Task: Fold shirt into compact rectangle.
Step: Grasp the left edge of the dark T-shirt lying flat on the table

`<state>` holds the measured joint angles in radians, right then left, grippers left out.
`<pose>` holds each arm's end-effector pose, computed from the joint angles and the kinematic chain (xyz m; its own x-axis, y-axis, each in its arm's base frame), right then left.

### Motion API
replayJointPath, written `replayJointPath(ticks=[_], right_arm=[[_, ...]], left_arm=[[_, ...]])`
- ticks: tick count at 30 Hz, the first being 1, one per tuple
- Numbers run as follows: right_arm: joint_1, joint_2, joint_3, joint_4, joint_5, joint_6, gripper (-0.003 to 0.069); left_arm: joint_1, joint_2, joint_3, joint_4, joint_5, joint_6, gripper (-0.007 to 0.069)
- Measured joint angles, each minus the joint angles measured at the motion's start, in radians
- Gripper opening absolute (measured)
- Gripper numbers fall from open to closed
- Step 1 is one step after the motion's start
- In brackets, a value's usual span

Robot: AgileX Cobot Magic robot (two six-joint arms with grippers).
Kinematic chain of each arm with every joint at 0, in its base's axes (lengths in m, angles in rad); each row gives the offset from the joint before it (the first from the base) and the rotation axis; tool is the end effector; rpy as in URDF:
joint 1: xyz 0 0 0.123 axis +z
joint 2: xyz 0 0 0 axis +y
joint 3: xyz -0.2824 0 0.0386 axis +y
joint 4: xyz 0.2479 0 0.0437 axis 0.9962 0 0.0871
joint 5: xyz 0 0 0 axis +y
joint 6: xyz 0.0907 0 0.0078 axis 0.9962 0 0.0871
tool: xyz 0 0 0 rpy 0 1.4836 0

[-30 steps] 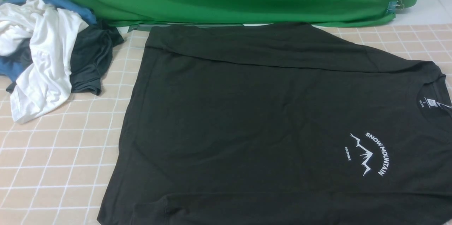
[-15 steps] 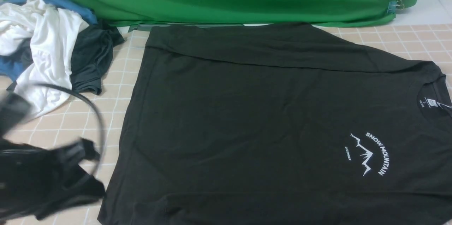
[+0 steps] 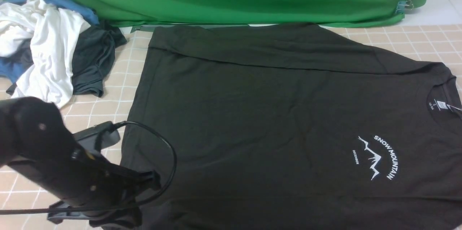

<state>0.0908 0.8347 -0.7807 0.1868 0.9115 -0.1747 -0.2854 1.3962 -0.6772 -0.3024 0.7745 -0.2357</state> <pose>0.1451 0.0266 0.3196 -0.7488 -0.1272 -0.6505 -0.2289 0.9707 0.0737 0.2065 -0.0804 0.1899 -0.9842 -0.1593 -0.0777 -0.1335 0.9547 -0.2658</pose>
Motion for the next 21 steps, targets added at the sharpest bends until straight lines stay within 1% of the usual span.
replayJointPath(ticks=[1,3,4,6,7,10,13,16,21], right_arm=[[0.000,0.000,0.000,0.000,-0.002,0.000,0.0073],[0.000,0.000,0.000,0.001,-0.013,0.001,0.0100],[0.000,0.000,0.000,0.001,-0.013,0.001,0.0102],[0.001,0.000,0.000,0.001,-0.027,0.001,0.0132],[0.001,0.000,0.000,0.001,-0.030,0.001,0.0143],[0.001,0.000,0.000,0.001,-0.040,0.002,0.0179],[0.001,0.000,0.000,0.010,-0.050,0.002,0.0218],[0.001,0.000,0.000,0.013,-0.058,0.002,0.0239],[0.001,0.000,0.000,0.013,-0.069,0.002,0.0244]], left_arm=[[-0.006,0.013,0.000,0.014,-0.023,-0.004,0.0051],[-0.013,0.054,0.000,0.045,-0.095,-0.012,0.0113],[-0.013,0.055,0.000,0.046,-0.095,-0.012,0.0120],[-0.013,0.085,0.000,0.054,-0.133,-0.015,0.0204],[-0.013,0.089,0.000,0.054,-0.139,-0.015,0.0228],[-0.013,0.111,0.000,0.036,-0.162,-0.016,0.0344],[-0.013,0.118,0.000,0.023,-0.163,0.003,0.0432],[-0.013,0.119,0.000,0.017,-0.155,0.017,0.0470],[-0.013,0.119,0.000,0.006,-0.151,0.024,0.0465]])
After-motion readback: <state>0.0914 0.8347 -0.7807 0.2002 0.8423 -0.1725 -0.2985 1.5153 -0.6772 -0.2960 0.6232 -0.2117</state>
